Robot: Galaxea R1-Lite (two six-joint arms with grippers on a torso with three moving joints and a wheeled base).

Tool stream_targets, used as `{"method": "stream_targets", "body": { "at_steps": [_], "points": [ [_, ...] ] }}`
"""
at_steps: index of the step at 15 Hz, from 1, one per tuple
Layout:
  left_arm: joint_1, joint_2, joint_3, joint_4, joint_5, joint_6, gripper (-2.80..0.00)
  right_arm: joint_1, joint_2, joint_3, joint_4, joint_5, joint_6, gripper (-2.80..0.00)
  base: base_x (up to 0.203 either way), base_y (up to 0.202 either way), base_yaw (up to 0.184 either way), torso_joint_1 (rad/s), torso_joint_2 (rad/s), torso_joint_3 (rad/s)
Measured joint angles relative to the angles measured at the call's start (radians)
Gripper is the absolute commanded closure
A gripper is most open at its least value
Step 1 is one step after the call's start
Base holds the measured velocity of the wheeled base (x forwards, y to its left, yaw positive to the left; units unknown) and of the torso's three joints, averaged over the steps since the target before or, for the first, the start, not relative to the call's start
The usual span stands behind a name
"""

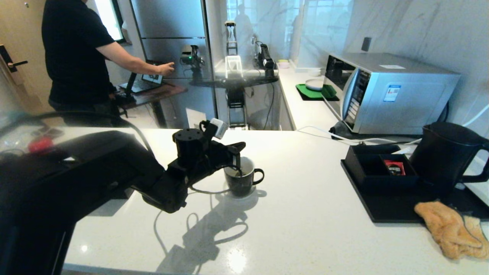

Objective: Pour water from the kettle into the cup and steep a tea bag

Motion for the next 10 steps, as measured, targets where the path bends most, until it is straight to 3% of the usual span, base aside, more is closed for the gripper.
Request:
{"method": "stream_targets", "body": {
  "at_steps": [10],
  "points": [
    [-0.002,0.007,-0.037,0.001,0.022,-0.005,0.0,0.0,0.0,0.0,0.0,0.0,0.0,0.0,0.0,0.0,0.0,0.0,0.0,0.0]
  ]
}}
